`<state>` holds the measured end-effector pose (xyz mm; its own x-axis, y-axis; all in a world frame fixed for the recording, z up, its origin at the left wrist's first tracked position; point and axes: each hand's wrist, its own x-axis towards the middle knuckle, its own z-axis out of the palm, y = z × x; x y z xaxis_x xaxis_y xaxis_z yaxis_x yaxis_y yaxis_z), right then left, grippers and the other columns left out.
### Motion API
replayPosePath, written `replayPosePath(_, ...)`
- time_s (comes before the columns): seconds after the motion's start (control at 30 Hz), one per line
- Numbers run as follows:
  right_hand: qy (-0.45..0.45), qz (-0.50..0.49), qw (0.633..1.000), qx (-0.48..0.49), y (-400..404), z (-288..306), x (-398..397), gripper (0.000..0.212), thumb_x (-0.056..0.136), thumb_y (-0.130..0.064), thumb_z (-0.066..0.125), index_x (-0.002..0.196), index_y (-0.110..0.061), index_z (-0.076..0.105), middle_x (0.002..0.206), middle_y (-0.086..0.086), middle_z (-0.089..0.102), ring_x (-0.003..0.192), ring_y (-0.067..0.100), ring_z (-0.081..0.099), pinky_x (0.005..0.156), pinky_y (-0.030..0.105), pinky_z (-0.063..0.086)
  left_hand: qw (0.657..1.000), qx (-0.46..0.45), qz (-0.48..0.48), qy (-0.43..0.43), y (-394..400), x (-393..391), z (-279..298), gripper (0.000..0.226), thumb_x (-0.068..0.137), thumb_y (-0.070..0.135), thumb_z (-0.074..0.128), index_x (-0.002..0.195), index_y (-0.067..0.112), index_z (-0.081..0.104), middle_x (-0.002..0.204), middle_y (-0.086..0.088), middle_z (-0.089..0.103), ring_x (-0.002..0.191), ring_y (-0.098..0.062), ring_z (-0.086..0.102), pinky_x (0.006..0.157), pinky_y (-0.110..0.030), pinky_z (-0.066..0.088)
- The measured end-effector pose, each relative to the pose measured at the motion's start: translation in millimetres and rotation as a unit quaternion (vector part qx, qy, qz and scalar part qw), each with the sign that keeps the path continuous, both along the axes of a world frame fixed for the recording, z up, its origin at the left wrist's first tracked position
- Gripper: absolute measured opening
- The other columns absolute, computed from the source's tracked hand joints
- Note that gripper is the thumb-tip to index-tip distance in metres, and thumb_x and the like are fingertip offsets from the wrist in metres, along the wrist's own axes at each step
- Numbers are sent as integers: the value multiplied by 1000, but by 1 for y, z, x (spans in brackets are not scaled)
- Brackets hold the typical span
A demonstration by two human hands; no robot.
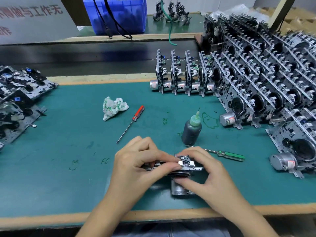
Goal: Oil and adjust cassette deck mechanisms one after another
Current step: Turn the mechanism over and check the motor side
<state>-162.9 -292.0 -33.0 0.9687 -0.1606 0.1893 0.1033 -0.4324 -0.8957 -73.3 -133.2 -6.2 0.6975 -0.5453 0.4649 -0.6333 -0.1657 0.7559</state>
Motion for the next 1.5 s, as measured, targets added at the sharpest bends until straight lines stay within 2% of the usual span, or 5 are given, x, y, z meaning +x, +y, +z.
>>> replayPosePath(0.17, -7, 29, 990, 139, 0, -4, 7, 34, 61, -30, 78, 91, -38, 64, 96, -12, 64, 94, 8, 62, 84, 13, 44, 1000, 1, -1, 4, 0, 0, 0, 18, 73, 42, 71, 89, 35, 72, 59, 7, 47, 61, -9, 44, 59, -16, 32)
replayPosePath(0.63, 8, 53, 984, 167, -6, -7, 9, 36, 57, -27, 83, 90, -33, 68, 92, -12, 57, 89, 7, 61, 84, 17, 44, 1000, -3, -5, -5, 3, -2, -1, 17, 74, 43, 69, 88, 34, 72, 61, 11, 45, 60, -5, 42, 60, -13, 30)
replayPosePath(1.0, -139, -127, 938, -290, -14, -18, -14, 30, 78, -42, 64, 75, -13, 74, 85, -10, 69, 81, 11, 62, 76, 28, 48, 1000, 1, 2, 8, 0, -1, 0, 18, 73, 44, 69, 88, 35, 72, 61, 9, 46, 61, -7, 42, 59, -14, 30)
replayPosePath(1.37, -106, -114, 970, -186, -15, 3, -17, 43, 86, -57, 52, 92, -19, 71, 93, -16, 64, 88, 4, 60, 76, 25, 47, 1000, 4, -9, 20, 0, 0, 2, 18, 73, 47, 68, 87, 37, 72, 61, 12, 46, 61, -6, 42, 57, -16, 31)
replayPosePath(1.5, -118, -63, 957, -258, -12, 41, 2, 29, 83, -51, 55, 81, -22, 57, 68, -14, 46, 62, 3, 44, 56, 24, 42, 997, 55, -54, 20, 11, 6, 11, 25, 73, 49, 67, 96, 39, 70, 67, 10, 49, 64, -5, 45, 60, -12, 32)
